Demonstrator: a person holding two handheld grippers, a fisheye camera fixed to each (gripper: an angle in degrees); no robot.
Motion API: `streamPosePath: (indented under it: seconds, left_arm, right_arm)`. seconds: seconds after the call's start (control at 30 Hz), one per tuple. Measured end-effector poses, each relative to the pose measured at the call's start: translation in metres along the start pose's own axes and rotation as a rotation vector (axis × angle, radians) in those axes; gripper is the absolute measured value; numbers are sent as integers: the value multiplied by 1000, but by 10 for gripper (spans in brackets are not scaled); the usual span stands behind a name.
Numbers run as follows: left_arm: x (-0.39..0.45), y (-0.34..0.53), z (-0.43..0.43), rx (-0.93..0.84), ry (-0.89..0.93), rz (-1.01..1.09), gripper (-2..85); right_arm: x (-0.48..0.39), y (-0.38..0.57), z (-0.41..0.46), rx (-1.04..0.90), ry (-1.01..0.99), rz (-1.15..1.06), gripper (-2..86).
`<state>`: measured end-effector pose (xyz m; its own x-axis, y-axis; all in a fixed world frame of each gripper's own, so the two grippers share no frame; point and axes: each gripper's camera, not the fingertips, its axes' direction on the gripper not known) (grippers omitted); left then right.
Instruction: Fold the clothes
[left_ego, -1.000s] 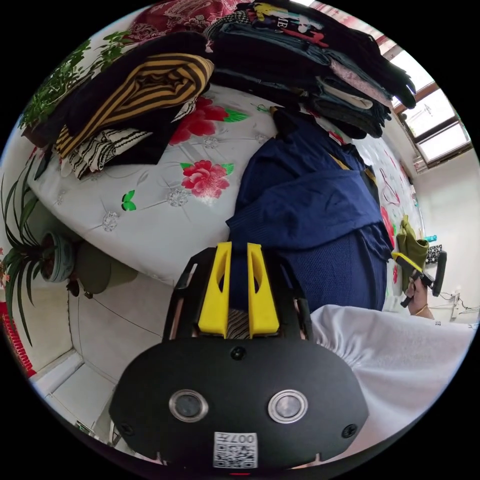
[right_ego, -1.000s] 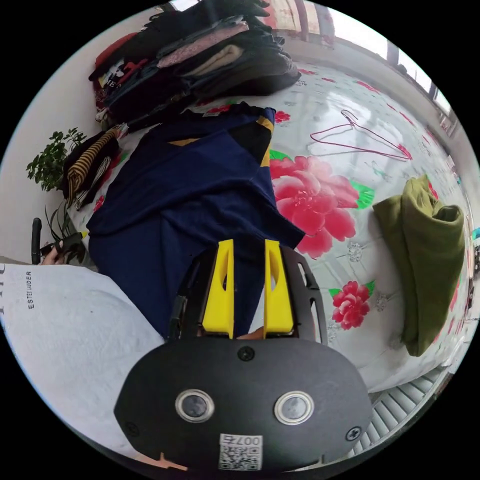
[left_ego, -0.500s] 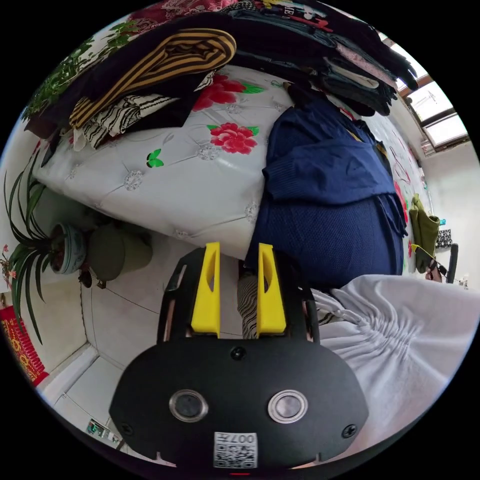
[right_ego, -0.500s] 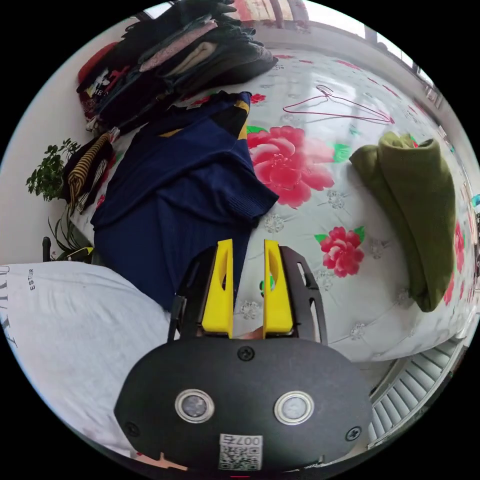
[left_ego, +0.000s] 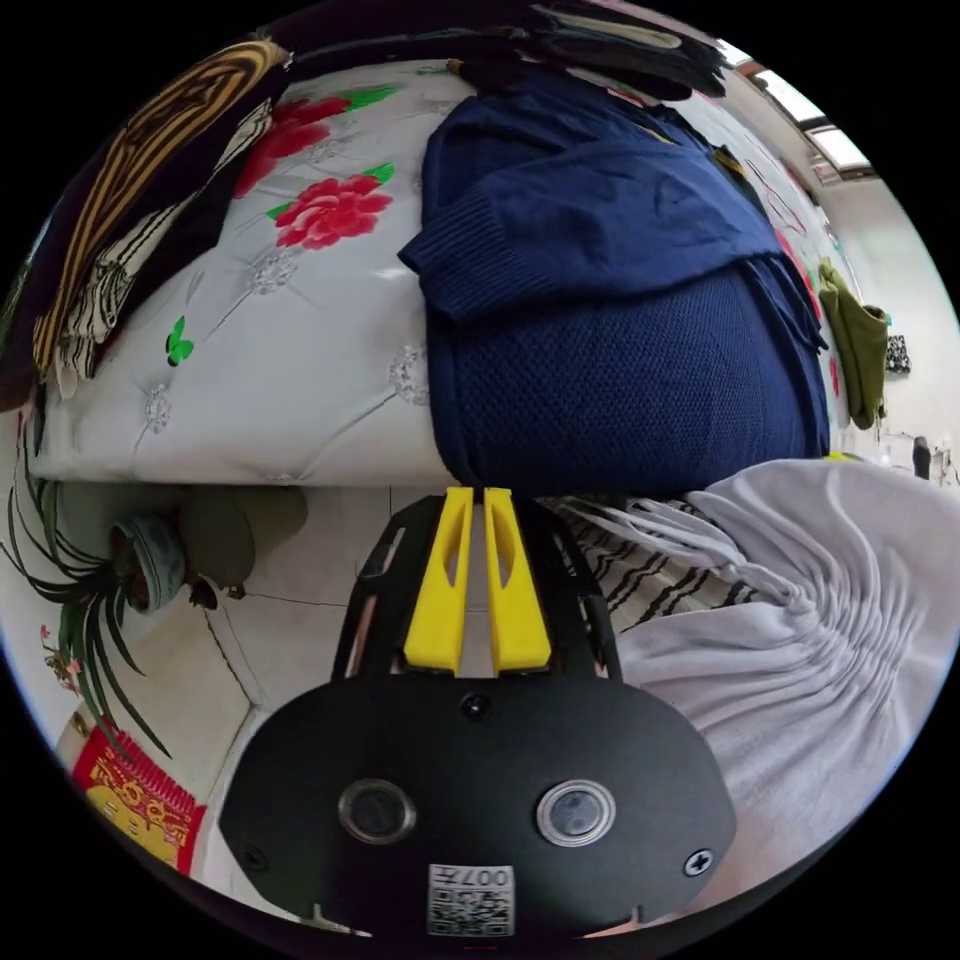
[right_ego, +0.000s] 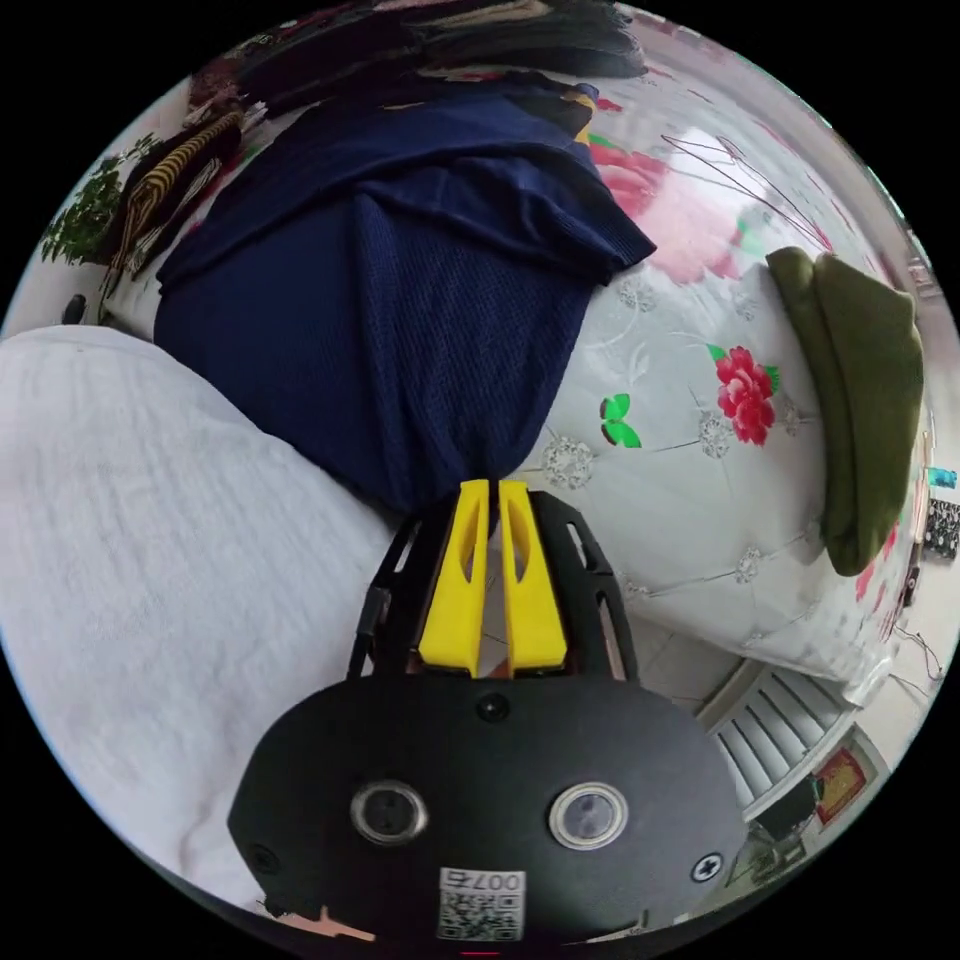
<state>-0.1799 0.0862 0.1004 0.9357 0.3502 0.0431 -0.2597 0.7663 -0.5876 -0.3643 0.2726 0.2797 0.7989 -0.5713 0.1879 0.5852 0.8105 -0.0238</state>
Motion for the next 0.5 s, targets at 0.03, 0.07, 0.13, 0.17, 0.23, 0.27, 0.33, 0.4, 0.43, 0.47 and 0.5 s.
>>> streamPosePath:
  seconds: [0.03,0.07,0.13,0.17,0.23,0.27,0.33,0.4,0.43,0.47,0.5]
  left_arm:
    - [-2,-2,-1,-7,15,4,0]
    - [-6,-5,-4,-18,47,7,-3]
    - [-11,-7,-11,-9,85,15,-5]
    - [-14,-7,-19,26,116,17,-5]
    - [-21,-7,-39,145,224,-3,-3]
    - [-27,-10,-49,197,283,-42,1]
    - [-33,-17,-57,248,288,-93,13]
    - [-33,-22,-59,284,229,-113,58]
    - [-33,-23,-59,278,217,-111,73]
    - [-33,-20,-58,259,205,-106,97]
    - [-33,-15,-57,241,194,-103,113]
  right_arm:
    - [11,-3,-10,33,-68,26,10]
    - [23,-5,-22,88,-113,58,7]
    - [43,-9,-40,175,-182,107,4]
    - [54,-13,-50,218,-221,132,4]
    - [65,-19,-59,260,-236,163,6]
    - [70,-23,-62,278,-239,177,9]
    - [74,-28,-60,273,-228,202,19]
    - [76,-28,-54,231,-232,199,38]
    - [77,-23,-52,212,-237,193,53]
    - [79,-16,-51,191,-246,191,68]
    - [80,-11,-50,183,-249,191,72]
